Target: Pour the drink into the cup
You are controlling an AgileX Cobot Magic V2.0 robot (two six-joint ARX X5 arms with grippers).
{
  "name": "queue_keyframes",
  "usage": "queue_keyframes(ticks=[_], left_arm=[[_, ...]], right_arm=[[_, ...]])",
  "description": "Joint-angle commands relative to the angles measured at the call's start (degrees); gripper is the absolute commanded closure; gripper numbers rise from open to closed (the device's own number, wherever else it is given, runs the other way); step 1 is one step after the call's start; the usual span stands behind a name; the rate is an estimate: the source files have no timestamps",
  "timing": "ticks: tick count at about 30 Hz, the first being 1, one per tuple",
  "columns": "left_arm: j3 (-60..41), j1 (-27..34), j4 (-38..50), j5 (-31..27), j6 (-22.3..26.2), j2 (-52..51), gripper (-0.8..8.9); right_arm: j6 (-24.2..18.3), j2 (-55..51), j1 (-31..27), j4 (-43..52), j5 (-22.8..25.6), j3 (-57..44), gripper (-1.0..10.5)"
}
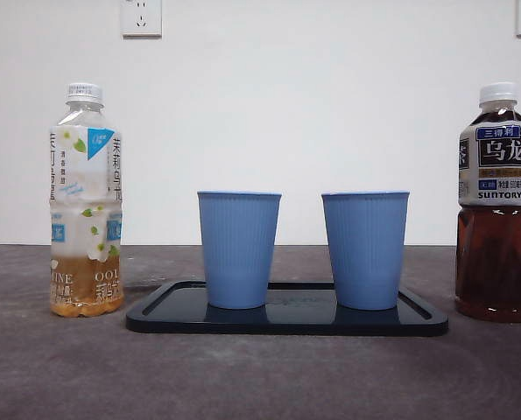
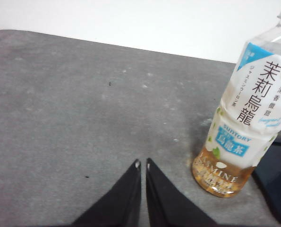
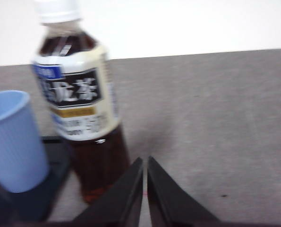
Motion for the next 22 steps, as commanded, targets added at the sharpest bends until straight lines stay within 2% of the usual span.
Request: queue_keyframes(ticks=[1,5,10,16,22], left_arm=[[-0.61,-0.79,0.90,0.09,-3.41,0.04,7.97],[1.18,-2.49,1.66,0.52,-8.79,0.39,7.97],[5.01,-4.52,1.88,0.52,-10.67,2.29,7.97],[11.91,-5.92,2.01,1.40,-10.93,8.35,7.97],[22.73,-6.82,-3.06,4.81,-9.22,17.88,7.97]], right_arm=[[5.49,-0.09,0.04,0.20,-1.07,0.96,9.3],[8.59,-0.09,0.28,-0.26,-1.11,3.34,9.3],[11.76,1.14,0.90,-1.86,-1.11,7.06,9.3],[12.24,5.88,1.88,-5.29,-3.76,13.40,9.3],[11.28,12.92,2.03,-9.75,-10.03,21.75,9.3]])
